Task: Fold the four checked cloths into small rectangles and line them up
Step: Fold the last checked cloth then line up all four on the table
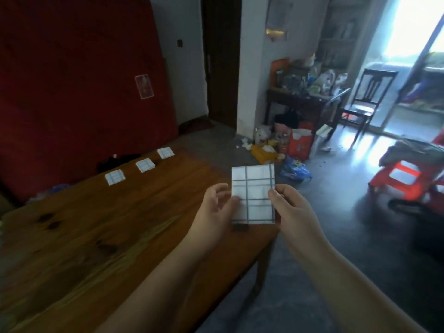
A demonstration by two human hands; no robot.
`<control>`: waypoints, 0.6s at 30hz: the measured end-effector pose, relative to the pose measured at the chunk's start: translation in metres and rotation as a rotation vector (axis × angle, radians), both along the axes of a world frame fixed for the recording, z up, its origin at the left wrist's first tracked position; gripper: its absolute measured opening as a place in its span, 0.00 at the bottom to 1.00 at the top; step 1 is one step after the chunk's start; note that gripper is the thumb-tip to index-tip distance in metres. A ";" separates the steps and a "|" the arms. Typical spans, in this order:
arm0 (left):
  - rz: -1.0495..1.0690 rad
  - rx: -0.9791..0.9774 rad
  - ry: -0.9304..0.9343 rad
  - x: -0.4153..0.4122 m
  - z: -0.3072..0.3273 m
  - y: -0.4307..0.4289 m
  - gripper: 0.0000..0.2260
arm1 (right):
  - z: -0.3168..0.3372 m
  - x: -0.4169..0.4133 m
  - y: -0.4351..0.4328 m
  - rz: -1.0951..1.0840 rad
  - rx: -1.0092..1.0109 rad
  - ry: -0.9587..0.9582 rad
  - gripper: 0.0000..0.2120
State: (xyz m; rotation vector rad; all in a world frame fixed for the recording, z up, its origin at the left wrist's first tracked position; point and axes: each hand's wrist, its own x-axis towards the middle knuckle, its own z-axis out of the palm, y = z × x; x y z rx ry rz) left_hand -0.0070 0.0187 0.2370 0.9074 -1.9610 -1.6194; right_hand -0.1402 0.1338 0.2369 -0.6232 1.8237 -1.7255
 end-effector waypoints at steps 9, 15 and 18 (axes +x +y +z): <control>-0.297 0.451 0.125 -0.197 0.012 0.086 0.12 | -0.019 -0.191 0.111 -0.154 -0.002 0.037 0.06; -0.325 0.243 0.033 -0.328 -0.009 0.141 0.10 | -0.030 -0.292 0.182 -0.285 0.043 0.088 0.07; -0.328 0.251 0.051 -0.383 -0.024 0.157 0.10 | -0.038 -0.336 0.202 -0.339 0.094 0.163 0.08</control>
